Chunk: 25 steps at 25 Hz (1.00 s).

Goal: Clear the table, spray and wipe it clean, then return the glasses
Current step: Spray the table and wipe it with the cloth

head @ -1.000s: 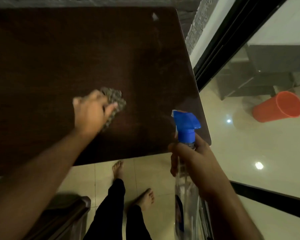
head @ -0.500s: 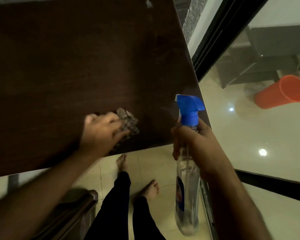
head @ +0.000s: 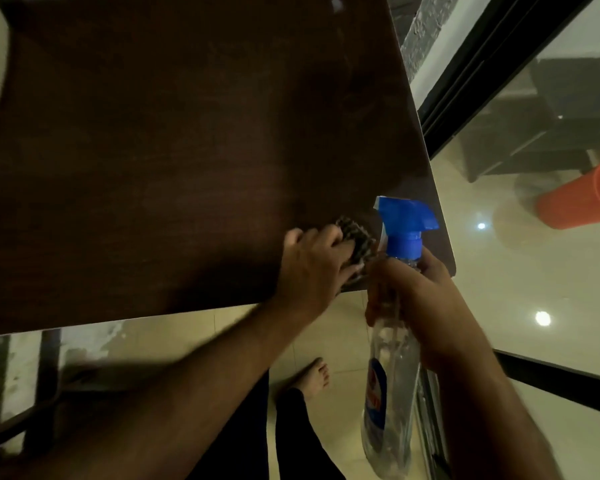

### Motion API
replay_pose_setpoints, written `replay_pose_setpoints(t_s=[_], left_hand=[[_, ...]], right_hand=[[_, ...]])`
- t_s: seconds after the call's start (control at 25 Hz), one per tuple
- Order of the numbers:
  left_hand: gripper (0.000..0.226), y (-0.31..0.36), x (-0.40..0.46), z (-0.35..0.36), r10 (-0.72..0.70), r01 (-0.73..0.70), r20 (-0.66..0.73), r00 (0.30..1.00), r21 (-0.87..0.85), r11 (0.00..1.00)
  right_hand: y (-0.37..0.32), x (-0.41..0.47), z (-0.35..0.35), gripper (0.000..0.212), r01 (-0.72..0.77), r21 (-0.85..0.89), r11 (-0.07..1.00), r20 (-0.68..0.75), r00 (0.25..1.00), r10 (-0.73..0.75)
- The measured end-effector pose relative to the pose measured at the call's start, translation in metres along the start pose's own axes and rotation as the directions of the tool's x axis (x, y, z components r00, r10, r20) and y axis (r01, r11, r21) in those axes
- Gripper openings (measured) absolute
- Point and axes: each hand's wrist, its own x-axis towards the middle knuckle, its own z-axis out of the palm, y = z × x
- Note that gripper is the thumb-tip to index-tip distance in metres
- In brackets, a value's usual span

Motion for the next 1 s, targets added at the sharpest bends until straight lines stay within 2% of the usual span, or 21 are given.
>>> replay_pose_setpoints(t_s=[0.12, 0.2, 0.28, 0.32, 0.36, 0.44, 0.52, 0.56, 0.6, 0.68, 0.84, 0.92, 1.0], left_hand=[[0.027, -0.032, -0.049, -0.01, 0.084, -0.083, 0.035, 0.996, -0.031, 0.996], [0.028, -0.074, -0.074, -0.024, 0.066, -0.066, 0.01, 0.998, -0.006, 0.998], [0.03, -0.129, -0.09, -0.044, -0.067, 0.074, -0.079, 0.995, 0.088, 0.993], [0.03, -0.161, -0.093, -0.054, -0.187, 0.203, -0.123, 0.975, 0.127, 0.971], [0.029, -0.196, -0.094, -0.066, -0.342, 0.369, -0.175, 0.923, 0.152, 0.917], [0.034, -0.251, -0.089, -0.089, -0.603, 0.653, -0.286, 0.744, 0.126, 0.746], [0.037, -0.267, -0.074, -0.094, -0.72, 0.777, -0.332, 0.61, 0.07, 0.626], [0.036, -0.26, -0.063, -0.089, -0.729, 0.785, -0.336, 0.596, 0.049, 0.618], [0.034, -0.245, -0.049, -0.083, -0.709, 0.758, -0.327, 0.625, 0.034, 0.652], [0.03, -0.195, -0.021, -0.063, -0.602, 0.635, -0.288, 0.745, 0.029, 0.772], [0.031, -0.056, 0.01, -0.023, -0.265, 0.267, -0.133, 0.955, -0.004, 0.964], [0.035, -0.005, 0.0, -0.014, -0.065, 0.065, 0.015, 0.998, -0.069, 0.995], [0.033, -0.002, -0.014, -0.008, 0.093, -0.089, 0.061, 0.994, -0.056, 0.994]], right_hand=[[-0.003, 0.006, 0.001, 0.02, -0.023, -0.002, 1.0, 0.002, 1.0, 0.023], [-0.005, 0.009, 0.007, 0.02, -0.036, -0.001, 0.999, 0.027, 0.999, 0.036], [-0.007, 0.012, 0.014, 0.021, -0.038, 0.0, 0.999, 0.064, 0.997, 0.037], [-0.008, 0.014, 0.016, 0.021, -0.033, 0.001, 0.999, 0.081, 0.996, 0.033], [-0.008, 0.015, 0.019, 0.022, -0.025, -0.006, 1.0, 0.101, 0.995, 0.025], [-0.01, 0.017, 0.024, 0.021, -0.007, -0.022, 1.0, 0.124, 0.992, 0.01], [-0.012, 0.018, 0.028, 0.021, 0.01, -0.026, 1.0, 0.131, 0.991, -0.007], [-0.013, 0.019, 0.03, 0.021, 0.015, -0.02, 1.0, 0.138, 0.99, -0.012], [-0.014, 0.02, 0.032, 0.022, 0.015, -0.01, 1.0, 0.143, 0.99, -0.014], [-0.014, 0.021, 0.034, 0.022, 0.005, 0.009, 1.0, 0.156, 0.988, -0.007], [-0.016, 0.014, 0.028, 0.017, 0.03, 0.02, 0.999, 0.13, 0.991, -0.033], [-0.017, 0.01, 0.014, 0.016, 0.029, 0.006, 1.0, 0.064, 0.998, -0.029], [-0.014, 0.007, -0.006, 0.023, 0.018, 0.014, 1.0, -0.005, 1.0, -0.017]])
